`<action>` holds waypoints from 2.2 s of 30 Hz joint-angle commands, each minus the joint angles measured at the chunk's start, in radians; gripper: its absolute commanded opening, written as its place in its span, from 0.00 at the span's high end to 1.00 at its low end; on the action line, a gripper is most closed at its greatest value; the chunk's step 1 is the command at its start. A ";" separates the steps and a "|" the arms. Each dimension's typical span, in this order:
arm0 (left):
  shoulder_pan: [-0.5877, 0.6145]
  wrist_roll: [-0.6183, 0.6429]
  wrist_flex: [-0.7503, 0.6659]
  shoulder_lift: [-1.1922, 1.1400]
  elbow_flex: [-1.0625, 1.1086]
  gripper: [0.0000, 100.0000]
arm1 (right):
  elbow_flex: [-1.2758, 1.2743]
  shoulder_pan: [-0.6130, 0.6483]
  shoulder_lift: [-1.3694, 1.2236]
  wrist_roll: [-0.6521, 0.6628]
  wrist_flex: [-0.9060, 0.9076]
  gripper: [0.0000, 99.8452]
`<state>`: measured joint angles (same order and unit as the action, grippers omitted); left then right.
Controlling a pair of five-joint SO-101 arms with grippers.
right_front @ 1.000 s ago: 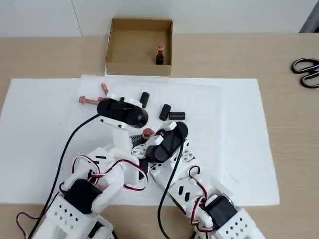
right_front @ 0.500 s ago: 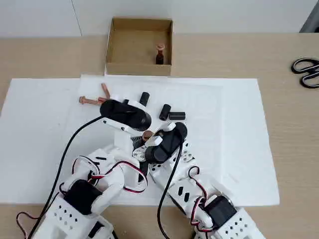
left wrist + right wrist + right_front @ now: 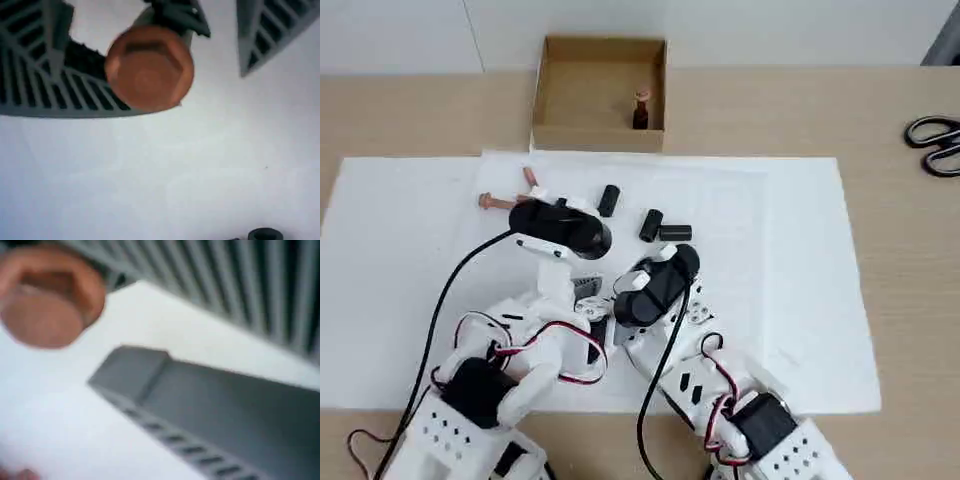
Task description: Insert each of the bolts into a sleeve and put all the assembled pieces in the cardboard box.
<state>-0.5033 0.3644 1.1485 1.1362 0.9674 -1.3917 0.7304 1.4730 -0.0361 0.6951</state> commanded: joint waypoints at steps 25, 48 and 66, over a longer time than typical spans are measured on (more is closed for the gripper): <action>0.399 -0.009 0.244 0.009 -0.213 0.77 | 0.028 -0.125 0.002 -0.006 0.015 1.00; 0.557 -0.212 0.299 0.009 -0.168 0.77 | 1.272 -0.332 -1.432 -0.003 -0.415 1.00; 0.557 -0.212 0.293 0.009 -0.162 0.77 | 2.216 -0.317 -2.437 -0.002 -0.667 1.00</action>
<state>0.0476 0.1573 1.4492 1.1347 0.8078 0.6536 0.4020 -0.9160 -0.0361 0.0614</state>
